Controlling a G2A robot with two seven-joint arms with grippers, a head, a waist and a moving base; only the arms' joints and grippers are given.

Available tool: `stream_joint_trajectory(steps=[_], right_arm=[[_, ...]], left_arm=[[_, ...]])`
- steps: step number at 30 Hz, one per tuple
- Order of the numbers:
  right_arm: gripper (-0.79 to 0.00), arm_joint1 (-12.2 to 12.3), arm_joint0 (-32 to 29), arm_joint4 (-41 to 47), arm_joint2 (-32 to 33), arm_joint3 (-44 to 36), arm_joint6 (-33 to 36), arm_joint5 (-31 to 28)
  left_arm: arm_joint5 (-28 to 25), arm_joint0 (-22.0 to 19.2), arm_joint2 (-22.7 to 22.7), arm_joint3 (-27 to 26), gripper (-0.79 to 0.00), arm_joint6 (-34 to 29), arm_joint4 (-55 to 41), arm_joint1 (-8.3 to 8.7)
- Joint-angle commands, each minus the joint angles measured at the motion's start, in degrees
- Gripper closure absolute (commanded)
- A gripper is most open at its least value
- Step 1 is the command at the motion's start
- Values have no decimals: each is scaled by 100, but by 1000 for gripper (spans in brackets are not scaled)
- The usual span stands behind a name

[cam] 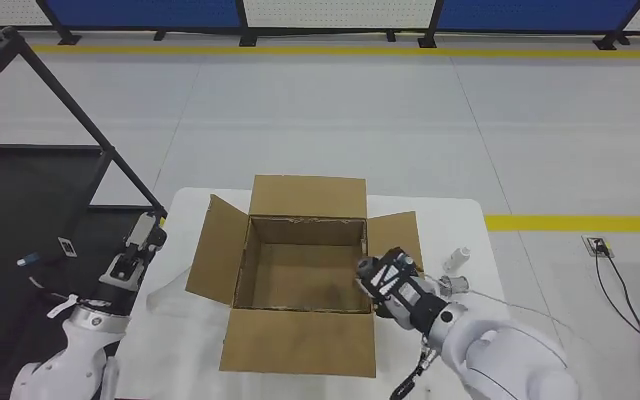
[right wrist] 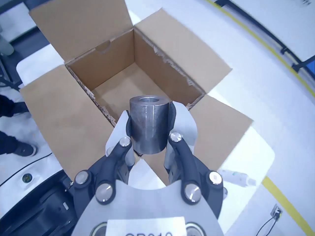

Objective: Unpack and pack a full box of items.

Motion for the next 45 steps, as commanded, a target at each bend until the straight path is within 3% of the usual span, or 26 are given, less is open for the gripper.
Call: stream_joint_trajectory(steps=[1, 9, 14, 18, 25, 33, 40, 45], right_arm=[[0, 31, -428, -129, 273, -358, -212, 120], [0, 94, -1550, -474, 1160, -358, -460, 903], [0, 96, -2315, -131, 1770, -355, -371, 1511], [0, 115, -2550, 390, 2145, 113, -384, 1447], [0, 167, -1781, 732, 2155, 1572, -322, 1337], [0, 212, -717, 539, 1821, 3026, -114, 1484], [0, 246, -114, 344, 1654, 3770, 58, 1665], [0, 266, -21, 341, 1600, 3915, 23, 1719]], left_arm=[[1, -34, 56, -7, -785, -24, 27, 2], [37, -143, 213, -22, -785, -98, 126, 11], [82, -231, 335, -15, -785, -151, 219, 17], [122, -315, 461, -17, -785, -190, 298, 19], [163, -407, 623, -2, -785, -174, 384, 19], [203, -394, 554, 37, -785, -70, 374, 26], [206, -353, 465, 13, -785, -3, 321, 32], [217, -329, 445, 1, -785, 24, 316, 36]])
